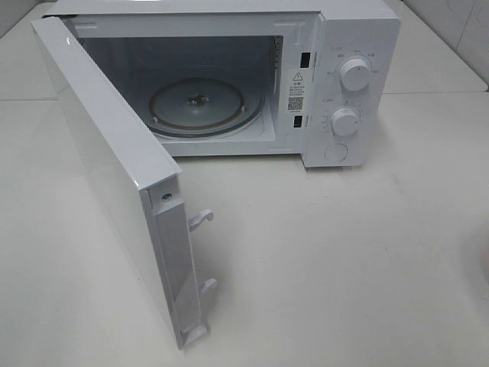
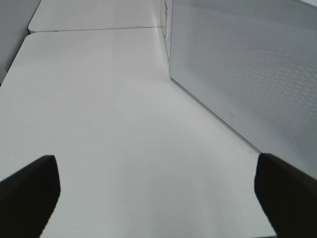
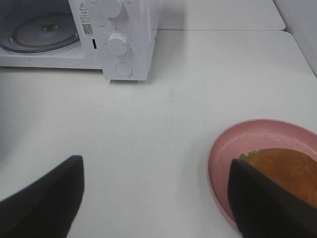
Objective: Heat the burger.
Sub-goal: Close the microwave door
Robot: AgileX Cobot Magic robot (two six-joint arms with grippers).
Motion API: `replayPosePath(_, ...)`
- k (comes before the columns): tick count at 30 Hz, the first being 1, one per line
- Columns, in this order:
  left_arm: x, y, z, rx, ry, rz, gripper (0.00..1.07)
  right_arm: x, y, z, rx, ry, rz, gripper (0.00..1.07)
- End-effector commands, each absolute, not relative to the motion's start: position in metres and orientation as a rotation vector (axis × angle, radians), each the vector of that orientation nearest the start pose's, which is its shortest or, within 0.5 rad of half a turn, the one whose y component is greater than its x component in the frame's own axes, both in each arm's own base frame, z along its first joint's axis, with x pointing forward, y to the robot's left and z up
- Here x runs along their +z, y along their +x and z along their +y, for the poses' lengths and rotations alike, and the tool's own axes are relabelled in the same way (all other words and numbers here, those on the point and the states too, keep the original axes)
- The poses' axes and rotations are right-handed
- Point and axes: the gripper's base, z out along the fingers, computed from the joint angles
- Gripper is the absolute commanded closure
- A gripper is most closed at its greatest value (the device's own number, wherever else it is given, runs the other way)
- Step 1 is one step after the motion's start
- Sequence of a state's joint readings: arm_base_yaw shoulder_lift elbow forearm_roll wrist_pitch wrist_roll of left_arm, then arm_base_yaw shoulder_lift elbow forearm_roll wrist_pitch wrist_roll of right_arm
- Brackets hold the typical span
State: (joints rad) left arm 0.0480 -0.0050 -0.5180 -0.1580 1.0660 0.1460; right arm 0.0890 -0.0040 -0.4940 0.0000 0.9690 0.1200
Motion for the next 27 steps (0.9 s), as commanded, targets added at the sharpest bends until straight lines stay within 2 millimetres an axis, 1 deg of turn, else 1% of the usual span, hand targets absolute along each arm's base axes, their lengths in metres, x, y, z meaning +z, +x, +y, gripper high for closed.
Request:
replayPosePath(1,0.2818,-0.0085,-0.0136,-0.074,0.100,2.016,0.06,0.2831,-0.0049,-0.0004,0.141,0.040,1.923,0.32)
replayPosePath(27,0.2818,-0.0085,-0.0136,-0.074,0.100,2.016,0.06,0.2831,-0.0049,-0.0004,0.141,0.040,1.923,0.32)
